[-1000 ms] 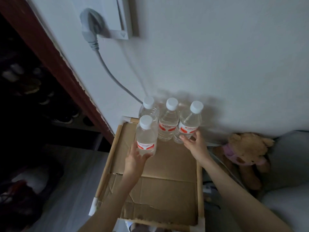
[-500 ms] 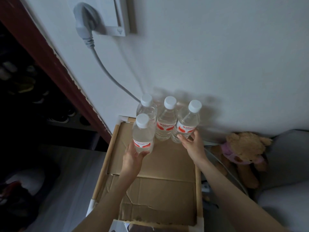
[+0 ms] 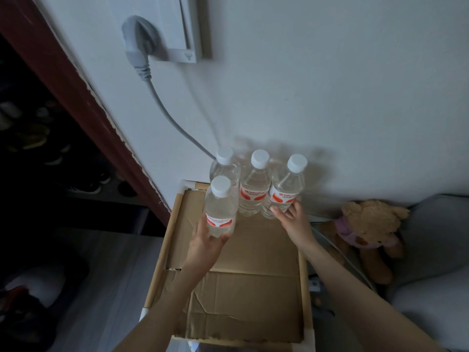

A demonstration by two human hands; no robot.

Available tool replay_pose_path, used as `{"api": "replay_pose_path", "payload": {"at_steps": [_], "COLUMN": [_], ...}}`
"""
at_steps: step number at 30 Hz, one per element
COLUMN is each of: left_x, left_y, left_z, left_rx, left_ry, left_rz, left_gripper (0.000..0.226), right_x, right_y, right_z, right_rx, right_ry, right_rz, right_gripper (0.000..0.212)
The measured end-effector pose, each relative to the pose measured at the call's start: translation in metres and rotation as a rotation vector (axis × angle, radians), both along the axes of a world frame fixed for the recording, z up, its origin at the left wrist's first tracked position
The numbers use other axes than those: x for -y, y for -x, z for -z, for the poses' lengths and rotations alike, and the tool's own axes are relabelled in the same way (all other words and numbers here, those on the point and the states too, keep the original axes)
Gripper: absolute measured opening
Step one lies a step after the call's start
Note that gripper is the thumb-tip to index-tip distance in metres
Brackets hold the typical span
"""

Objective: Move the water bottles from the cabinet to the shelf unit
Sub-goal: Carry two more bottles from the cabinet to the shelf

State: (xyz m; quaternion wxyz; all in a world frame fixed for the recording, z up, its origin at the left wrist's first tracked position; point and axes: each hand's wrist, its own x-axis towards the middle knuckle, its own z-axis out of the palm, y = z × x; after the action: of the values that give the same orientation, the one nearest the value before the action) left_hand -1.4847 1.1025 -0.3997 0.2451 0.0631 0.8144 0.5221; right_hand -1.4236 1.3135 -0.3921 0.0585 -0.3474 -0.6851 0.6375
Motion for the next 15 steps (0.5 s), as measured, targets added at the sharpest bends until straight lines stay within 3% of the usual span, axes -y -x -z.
{"api": "replay_pose_path", "payload": {"at_steps": [4,8,11,15], "left_x": [0.006,0.018,0.039,0.071], "left_y": [0.003,0.005,0.000,0.002], "left_z": [-0.002,-0.001,-0.005,-0.010], "left_rx": [-0.098,-0.379,-0.303,-0.411], "left_ry": [0.076,0.259,0.302,0.512], "left_rz": [0.096,0.200,0.270,0.451], "left_gripper": [0.085,0.083,0.085,0.094], "right_x": [0.003,0.018,0.036,0.054], "right_y": [-0.001,-0.017,-0.044,-0.071], "right_z": [-0.005,-0.008,-0.008,-0.014], "right_rx": [0.038,0.178,0.261,0.355], "right_ry": [-0.034,-0.077,-0.117,-0.304], "right_rz": [-0.034,0.029,0.002,-0.211], "right_gripper": [0.074,0.091,0.091,0.086]}}
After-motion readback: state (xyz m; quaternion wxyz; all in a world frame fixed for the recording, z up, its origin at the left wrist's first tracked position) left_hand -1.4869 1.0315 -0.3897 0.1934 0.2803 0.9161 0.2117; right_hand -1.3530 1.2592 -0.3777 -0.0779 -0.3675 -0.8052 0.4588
